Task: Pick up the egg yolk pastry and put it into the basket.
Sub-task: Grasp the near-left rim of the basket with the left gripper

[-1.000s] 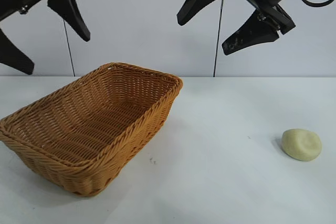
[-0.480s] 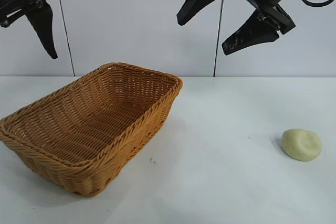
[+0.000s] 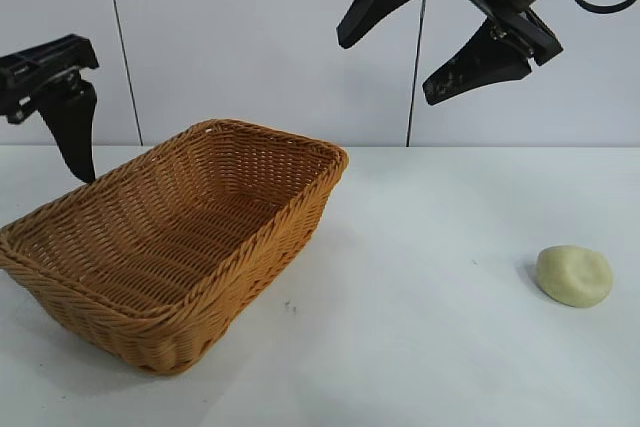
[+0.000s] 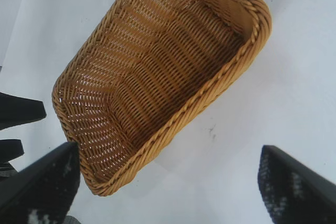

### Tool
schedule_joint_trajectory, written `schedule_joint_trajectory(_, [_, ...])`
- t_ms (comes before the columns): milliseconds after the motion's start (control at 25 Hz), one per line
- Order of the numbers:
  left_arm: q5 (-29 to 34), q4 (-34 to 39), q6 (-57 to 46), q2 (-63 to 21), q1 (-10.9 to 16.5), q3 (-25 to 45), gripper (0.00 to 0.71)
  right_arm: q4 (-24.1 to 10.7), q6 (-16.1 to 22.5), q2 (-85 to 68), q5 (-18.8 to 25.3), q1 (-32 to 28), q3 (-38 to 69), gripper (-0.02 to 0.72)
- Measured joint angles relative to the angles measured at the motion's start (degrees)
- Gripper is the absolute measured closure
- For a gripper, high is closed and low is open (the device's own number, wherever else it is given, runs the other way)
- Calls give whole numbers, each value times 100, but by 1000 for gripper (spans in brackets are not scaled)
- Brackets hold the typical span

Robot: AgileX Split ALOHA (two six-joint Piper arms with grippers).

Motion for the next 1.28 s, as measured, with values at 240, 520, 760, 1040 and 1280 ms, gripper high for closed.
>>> schedule_joint_trajectory(240, [-475,-37,0,629,0,0,14,0,0,0,20,0,0,71])
schedule_joint_trajectory(520, [-862,-234,0,1154,0,5,14,0,0,0,66,0,0,71])
schedule_joint_trajectory(760, [-914,-359,204,1250,252,5,14,-2,0,0,78,0,0,71])
schedule_joint_trajectory(1040, [-914,-748,559,1254,444,5,134,-7,0,0,83,0,0,71])
schedule_joint_trajectory(1280, [-806,-765,565,1254,444,7,496,-7,0,0,83,0,0,71])
